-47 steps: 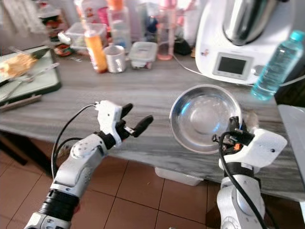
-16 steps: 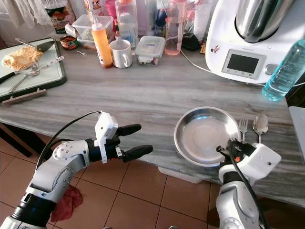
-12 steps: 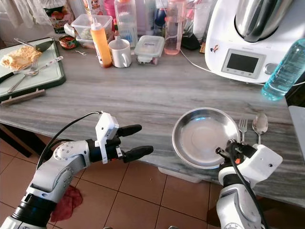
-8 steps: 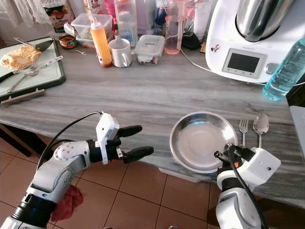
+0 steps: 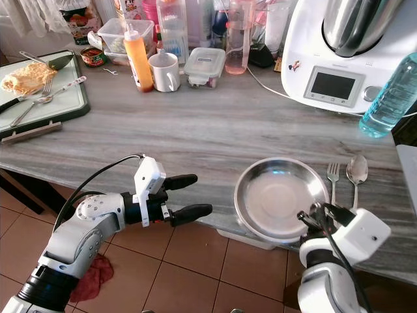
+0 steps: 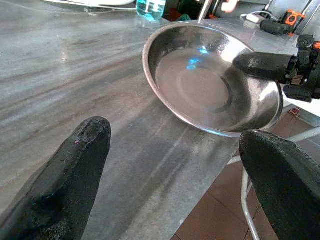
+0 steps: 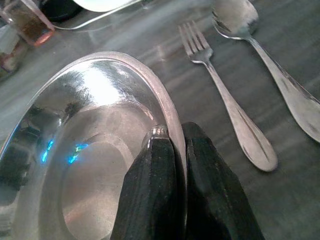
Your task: Setting the table
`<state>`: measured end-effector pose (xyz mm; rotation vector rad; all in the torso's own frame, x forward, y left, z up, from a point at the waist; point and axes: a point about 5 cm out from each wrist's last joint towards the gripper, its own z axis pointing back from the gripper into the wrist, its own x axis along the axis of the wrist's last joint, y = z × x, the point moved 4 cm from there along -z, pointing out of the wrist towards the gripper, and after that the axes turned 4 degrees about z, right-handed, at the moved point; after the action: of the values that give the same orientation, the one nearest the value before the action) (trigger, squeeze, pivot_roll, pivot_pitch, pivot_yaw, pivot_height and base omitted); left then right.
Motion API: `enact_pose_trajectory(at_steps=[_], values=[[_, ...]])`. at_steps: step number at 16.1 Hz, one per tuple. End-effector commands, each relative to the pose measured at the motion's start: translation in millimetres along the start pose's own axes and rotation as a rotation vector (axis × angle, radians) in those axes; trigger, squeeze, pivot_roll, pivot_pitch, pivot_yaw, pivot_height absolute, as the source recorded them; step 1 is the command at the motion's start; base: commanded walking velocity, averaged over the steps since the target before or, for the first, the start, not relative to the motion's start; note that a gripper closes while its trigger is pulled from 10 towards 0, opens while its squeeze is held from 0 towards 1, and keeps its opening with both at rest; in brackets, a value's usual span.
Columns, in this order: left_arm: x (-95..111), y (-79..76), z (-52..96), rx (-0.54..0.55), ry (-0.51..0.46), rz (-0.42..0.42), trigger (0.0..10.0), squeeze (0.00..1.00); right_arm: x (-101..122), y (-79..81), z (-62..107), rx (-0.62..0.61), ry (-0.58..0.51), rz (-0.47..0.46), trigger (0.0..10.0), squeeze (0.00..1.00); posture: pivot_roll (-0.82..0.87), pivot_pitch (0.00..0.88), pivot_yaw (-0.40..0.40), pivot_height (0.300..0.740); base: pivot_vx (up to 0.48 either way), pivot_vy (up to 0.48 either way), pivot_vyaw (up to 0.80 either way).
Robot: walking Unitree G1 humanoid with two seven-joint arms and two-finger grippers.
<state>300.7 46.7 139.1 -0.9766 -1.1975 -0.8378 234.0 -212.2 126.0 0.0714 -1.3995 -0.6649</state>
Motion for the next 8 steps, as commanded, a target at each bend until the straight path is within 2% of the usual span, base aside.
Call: enact_pose_trajectory(at_steps=[1, 4, 8], values=[[1, -5.2, -1.5, -0.030, 0.010, -0.013, 10.0, 0.00, -18, 7.1, 12.7, -0.040, 0.068, -0.163, 10.0, 0.00, -0.04, 0.135, 0.020, 0.714, 0.000, 0.000, 0.00], [1, -7.5, -2.7, -0.050, 0.018, -0.015, 10.0, 0.00, -28, 1.9, 13.8, -0.074, 0.128, -0.196, 10.0, 0.00, -0.04, 0.134, 0.025, 0.714, 0.000, 0.000, 0.00], [1, -8.0, -4.1, -0.052, 0.016, -0.011, 10.0, 0.00, -33, 0.4, 8.1, -0.077, 0.153, -0.248, 10.0, 0.00, -0.04, 0.132, 0.026, 0.714, 0.000, 0.000, 0.00]])
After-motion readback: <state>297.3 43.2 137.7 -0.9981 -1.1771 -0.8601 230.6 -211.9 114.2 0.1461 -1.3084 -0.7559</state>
